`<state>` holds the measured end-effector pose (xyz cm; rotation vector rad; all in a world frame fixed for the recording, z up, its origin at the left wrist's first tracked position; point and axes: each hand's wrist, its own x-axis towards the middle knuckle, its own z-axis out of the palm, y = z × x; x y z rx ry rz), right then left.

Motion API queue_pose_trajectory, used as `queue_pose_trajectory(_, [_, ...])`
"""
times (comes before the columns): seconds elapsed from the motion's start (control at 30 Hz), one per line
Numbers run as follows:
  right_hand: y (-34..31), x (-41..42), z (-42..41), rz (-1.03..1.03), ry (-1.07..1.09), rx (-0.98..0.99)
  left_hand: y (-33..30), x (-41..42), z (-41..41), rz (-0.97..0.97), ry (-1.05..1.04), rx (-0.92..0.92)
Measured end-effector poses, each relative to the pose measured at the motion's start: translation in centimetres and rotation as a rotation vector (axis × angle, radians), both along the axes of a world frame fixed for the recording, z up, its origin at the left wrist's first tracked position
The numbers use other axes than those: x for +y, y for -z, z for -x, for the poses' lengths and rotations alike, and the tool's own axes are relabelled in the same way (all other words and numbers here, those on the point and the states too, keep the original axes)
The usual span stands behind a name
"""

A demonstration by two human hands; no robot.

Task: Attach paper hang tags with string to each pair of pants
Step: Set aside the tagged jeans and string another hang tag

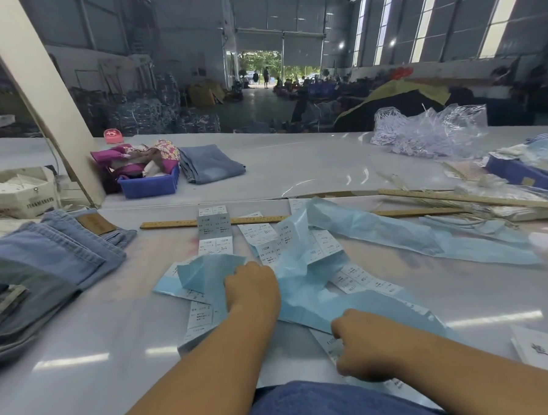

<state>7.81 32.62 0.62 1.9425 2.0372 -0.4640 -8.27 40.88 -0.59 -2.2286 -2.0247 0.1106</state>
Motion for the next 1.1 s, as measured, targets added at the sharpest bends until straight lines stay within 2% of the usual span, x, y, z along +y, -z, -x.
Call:
queue_pose_trajectory(0.07, [0.8, 0.1, -0.5, 0.034, 0.022, -0.038, 0.2, 0.0, 0.0, 0.037, 0.032, 0.17])
queue_pose_trajectory(0.13, [1.7, 0.2, -0.9, 0.106, 0.04, -0.069, 0.1, -0.2, -0.1, 0.056, 0.037, 0.252])
queue_pose_trajectory(0.2, [2.3, 0.2, -1.0, 0.141, 0.035, -0.085, 0.5, -0.6, -0.5, 0.066, 0.088, 0.22])
queue_pose_trajectory(0.33, [2.4, 0.4, -0.8, 0.103, -0.048, -0.068, 1.6, -1.8, -1.9, 0.147, 0.428, 0.091])
queue_pose_trajectory(0.43, [2.2, 0.4, -0.6, 0.068, -0.144, -0.02, 1.8, -1.6, -2.5, 0.094, 0.555, 0.073])
queue_pose_trajectory(0.53, [2.0, 0.6, -0.3, 0.056, -0.21, 0.039, 1.5, -1.3, -2.1, 0.061, 0.491, 0.072])
queue_pose_trajectory(0.63, [1.8, 0.7, 0.1, 0.044, -0.237, 0.101, 1.3, -1.1, -1.7, 0.11, 0.386, 0.047])
queue_pose_trajectory(0.77, [1.8, 0.6, 0.1, 0.056, -0.219, 0.087, 1.5, -1.0, -1.6, 0.171, 0.287, -0.103])
queue_pose_trajectory(0.97, [2.5, 1.0, -0.8, 0.076, -0.171, 0.008, 2.2, -1.1, -1.7, 0.341, 0.39, -0.197])
queue_pose_trajectory(1.1, [2.9, 1.1, -1.0, 0.072, -0.16, 0.059, 2.5, -1.4, -1.7, 0.409, 0.43, -0.14])
